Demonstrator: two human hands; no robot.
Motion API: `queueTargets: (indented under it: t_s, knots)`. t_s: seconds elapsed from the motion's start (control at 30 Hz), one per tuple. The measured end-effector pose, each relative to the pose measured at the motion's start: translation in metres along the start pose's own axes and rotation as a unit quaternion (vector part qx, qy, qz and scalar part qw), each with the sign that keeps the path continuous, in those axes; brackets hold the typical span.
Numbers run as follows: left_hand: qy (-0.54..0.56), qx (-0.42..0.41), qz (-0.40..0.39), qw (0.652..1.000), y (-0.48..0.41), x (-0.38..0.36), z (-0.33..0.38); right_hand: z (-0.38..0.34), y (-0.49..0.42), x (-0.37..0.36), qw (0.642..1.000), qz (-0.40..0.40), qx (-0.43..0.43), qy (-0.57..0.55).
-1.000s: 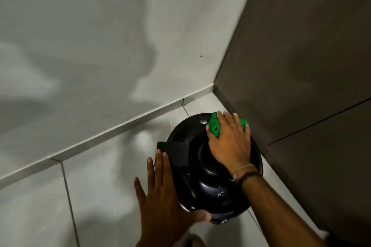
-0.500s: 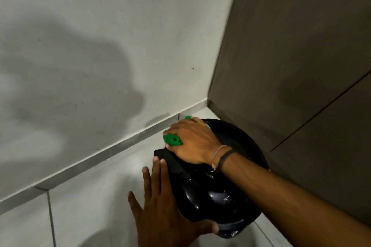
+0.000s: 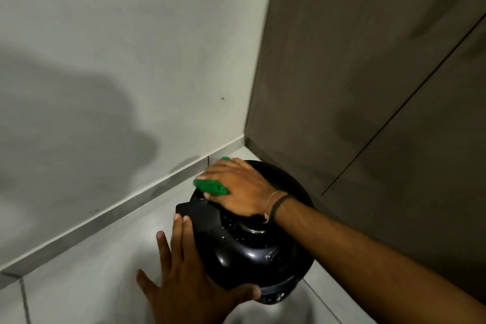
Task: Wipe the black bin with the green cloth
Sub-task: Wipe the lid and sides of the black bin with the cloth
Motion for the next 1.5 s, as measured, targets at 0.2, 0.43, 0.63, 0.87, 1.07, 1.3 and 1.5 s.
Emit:
queueTargets:
  t_s: [0.2,0.43,0.63,0.87,1.07,1.3,1.5]
  knots:
    - [0.024,-0.045,0.028,0.998,0.009,0.000,0.001,0.075,0.056,0.021,0.973,0.099,-0.161,-0.130]
    - [0.034,-0.076,0.050,0.995,0.008,-0.002,-0.002,0.073,0.143,-0.003,0.920,0.228,-0.239,-0.212]
    - [0.033,-0.093,0.065,0.993,0.006,-0.006,-0.005,0.015,0.202,-0.033,0.918,0.261,-0.234,-0.184]
    - [0.047,-0.122,0.093,0.987,0.003,-0.014,-0.010,-0.058,0.204,-0.062,0.986,0.117,-0.069,0.095]
    - [0.020,-0.136,0.104,0.985,0.001,-0.016,-0.012,-0.068,0.160,-0.057,0.992,0.041,0.029,0.119]
    - [0.013,-0.121,0.081,0.989,-0.002,-0.017,-0.015,-0.057,0.080,-0.031,0.997,0.031,0.025,0.068]
    - [0.031,-0.123,0.085,0.988,-0.001,-0.015,-0.015,-0.032,0.018,-0.012,0.996,0.016,0.012,0.089]
Point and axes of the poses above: each hand's wrist, its own y-axis away from the middle knuckle, its own x-axis out of the back of the hand, z = x × y, the point moved 5 cm from there along -y, towards the middle knuckle, and after that the axes turned 2 degrees about x, right-handed, at the moved point
